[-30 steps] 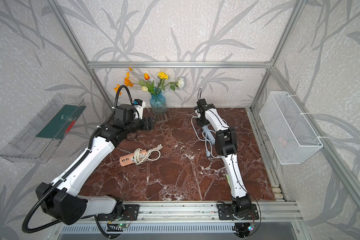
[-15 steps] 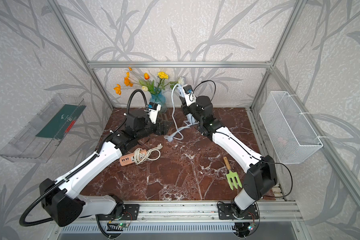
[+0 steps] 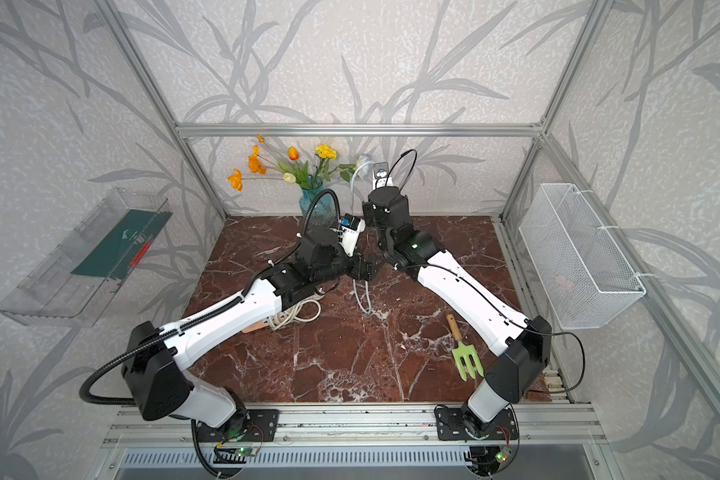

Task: Wrap the cord around the power strip
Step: Pick up the power strip from the center of the board.

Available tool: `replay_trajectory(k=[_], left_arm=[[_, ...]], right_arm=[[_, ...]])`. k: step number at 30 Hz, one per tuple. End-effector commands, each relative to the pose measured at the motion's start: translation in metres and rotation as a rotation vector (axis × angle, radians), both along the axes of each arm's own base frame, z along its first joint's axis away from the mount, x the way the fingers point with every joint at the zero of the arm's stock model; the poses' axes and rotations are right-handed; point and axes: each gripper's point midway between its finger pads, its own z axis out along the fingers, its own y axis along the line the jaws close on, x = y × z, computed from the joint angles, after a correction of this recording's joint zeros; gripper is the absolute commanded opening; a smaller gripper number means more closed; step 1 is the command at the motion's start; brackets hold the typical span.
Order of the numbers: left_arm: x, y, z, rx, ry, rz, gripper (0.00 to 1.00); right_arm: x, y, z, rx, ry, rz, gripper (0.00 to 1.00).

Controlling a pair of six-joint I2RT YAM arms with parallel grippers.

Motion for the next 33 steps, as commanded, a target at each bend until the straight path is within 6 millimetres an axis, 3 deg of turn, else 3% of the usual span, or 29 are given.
replay_trajectory(k=[1,6,8,13,18,21,24,28,33], left_arm=[[0.014,-0.009,0.023,-0.068,-0.051,0.033,0.98],[0.016,-0.010,0.029,-0.135,-0.074,0.051,0.98],[0.011,-0.011,0.026,-0.117,-0.104,0.042,0.92],[0.009,0.000,-0.004,-0.005,-0.195,0.095,0.66],[0.006,0.001,0.007,0.021,-0.287,0.086,0.22],[-0.001,0.003,0.015,0.038,-0.335,0.068,0.09],[-0.008,0.009,0.028,0.021,-0.386,0.062,0.00],[-0.012,0.012,0.035,0.002,-0.397,0.059,0.00],[-0.009,0.019,0.030,0.001,-0.295,0.066,0.00]], right_arm=[[-0.024,-0.006,0.024,0.115,-0.006,-0.079,0.00],[-0.032,-0.017,0.017,0.212,0.053,-0.131,0.00],[-0.035,-0.023,0.019,0.249,0.059,-0.154,0.00],[-0.041,-0.023,0.037,0.295,0.039,-0.113,0.00],[-0.044,-0.015,0.022,0.324,0.082,-0.075,0.00],[-0.045,-0.013,0.015,0.323,0.084,-0.053,0.00],[-0.047,-0.015,0.015,0.333,0.081,-0.032,0.12],[-0.046,-0.014,0.015,0.355,0.094,0.018,0.33],[-0.048,-0.043,0.006,0.414,0.173,0.078,0.54]])
